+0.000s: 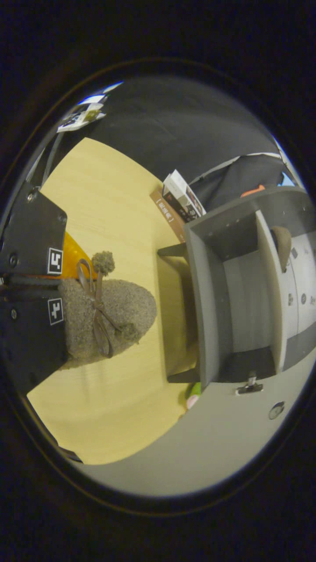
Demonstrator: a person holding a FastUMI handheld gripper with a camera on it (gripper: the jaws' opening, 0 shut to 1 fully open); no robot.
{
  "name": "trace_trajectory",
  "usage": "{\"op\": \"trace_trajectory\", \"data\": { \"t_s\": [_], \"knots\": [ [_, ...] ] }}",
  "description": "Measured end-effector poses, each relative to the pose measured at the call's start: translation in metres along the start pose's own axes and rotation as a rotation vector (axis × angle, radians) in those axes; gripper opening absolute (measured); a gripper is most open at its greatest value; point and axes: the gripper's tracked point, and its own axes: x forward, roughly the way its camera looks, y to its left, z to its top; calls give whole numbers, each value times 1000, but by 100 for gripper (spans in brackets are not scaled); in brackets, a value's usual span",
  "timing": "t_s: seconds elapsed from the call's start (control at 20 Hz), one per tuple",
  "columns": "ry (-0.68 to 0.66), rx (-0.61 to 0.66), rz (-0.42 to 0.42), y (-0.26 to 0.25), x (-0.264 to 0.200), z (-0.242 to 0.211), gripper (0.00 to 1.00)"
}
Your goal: Open the shoe cabinet door, grab the shoes and put them into the shoe cabinet, then close the shoe cabinet door.
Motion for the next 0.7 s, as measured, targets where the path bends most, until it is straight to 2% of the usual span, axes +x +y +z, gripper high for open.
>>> {"op": "trace_trajectory", "data": {
  "t_s": [0.45,0.7],
  "knots": [
    [-271,-111,-24,38,-131,116,7],
    [-404,-155,-36,60,-175,191,7]
  ]
}}
